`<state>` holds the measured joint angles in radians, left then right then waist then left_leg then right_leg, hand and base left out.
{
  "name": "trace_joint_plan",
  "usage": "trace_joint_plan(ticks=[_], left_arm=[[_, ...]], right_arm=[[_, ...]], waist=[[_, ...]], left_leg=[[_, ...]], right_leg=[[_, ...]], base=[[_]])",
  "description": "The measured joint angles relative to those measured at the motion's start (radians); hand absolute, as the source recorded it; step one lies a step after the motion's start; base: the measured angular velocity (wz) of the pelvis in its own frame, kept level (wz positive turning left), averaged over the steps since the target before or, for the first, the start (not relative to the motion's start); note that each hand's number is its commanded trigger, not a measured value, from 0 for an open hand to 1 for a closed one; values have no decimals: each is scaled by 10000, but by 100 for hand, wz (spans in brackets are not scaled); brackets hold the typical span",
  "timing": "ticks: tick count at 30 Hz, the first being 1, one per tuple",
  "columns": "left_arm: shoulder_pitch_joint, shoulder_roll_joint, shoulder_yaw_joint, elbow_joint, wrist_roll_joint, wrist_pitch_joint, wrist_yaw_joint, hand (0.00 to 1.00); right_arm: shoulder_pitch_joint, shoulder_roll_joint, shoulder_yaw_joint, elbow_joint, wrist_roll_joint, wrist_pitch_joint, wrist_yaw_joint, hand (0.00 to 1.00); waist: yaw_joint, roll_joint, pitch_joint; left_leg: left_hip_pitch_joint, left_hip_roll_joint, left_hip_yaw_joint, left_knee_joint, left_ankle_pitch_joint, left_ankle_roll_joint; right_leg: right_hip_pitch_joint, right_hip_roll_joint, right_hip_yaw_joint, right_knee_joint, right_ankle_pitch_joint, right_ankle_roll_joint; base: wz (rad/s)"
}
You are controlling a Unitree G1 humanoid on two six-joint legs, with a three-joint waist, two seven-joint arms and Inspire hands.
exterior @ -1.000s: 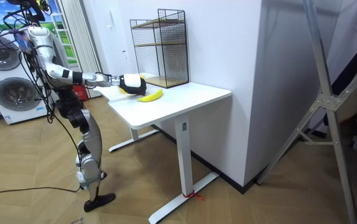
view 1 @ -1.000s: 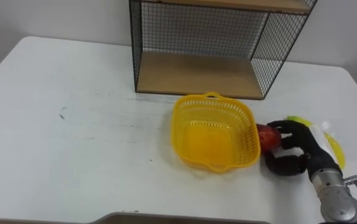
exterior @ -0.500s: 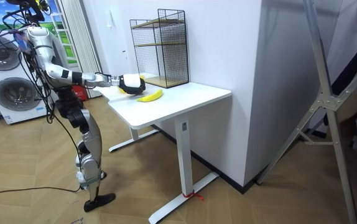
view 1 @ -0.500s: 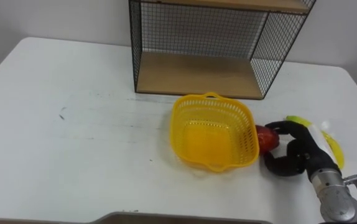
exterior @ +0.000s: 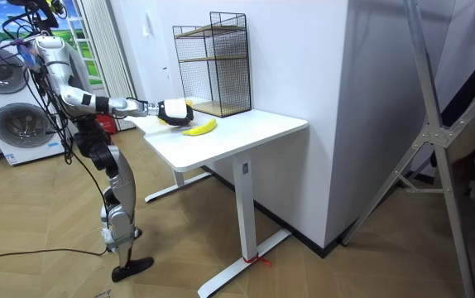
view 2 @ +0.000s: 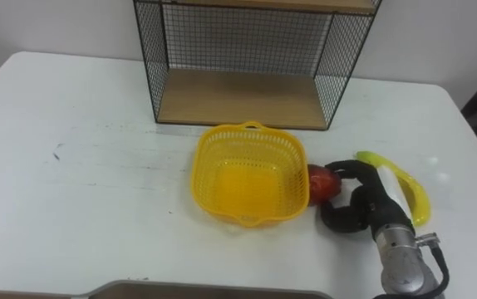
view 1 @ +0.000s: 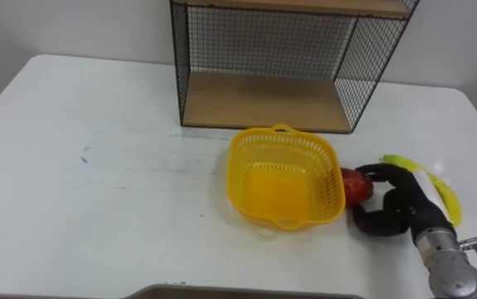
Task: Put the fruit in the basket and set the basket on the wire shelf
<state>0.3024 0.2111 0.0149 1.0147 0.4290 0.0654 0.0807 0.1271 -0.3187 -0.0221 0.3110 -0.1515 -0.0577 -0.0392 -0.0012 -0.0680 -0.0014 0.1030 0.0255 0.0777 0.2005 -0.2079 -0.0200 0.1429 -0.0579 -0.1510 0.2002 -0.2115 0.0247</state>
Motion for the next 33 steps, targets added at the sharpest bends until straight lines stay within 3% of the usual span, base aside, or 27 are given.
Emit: trace_joint_plan(ticks=[11,21,33], left_arm=[[48,-157,137,2,22,339,-23,0],[-48,-335,217,-3,39,588,1,0],[-43,-450,210,-2,30,548,2,0]], right_arm=[[95,95,-137,385,2604,151,-406,100],[95,237,-426,402,2759,312,-737,100],[15,233,-436,251,3637,327,-925,100]], waist=[[2,-22,-3],[32,22,21],[37,62,-15]], left_leg=[[133,-6,106,-124,1,2],[215,-6,115,-130,-4,0],[119,-6,108,-116,-4,0]], right_leg=[[51,14,162,-157,3,12],[144,33,276,-295,3,16],[54,38,311,-270,4,15]], base=[[-3],[0],[0]])
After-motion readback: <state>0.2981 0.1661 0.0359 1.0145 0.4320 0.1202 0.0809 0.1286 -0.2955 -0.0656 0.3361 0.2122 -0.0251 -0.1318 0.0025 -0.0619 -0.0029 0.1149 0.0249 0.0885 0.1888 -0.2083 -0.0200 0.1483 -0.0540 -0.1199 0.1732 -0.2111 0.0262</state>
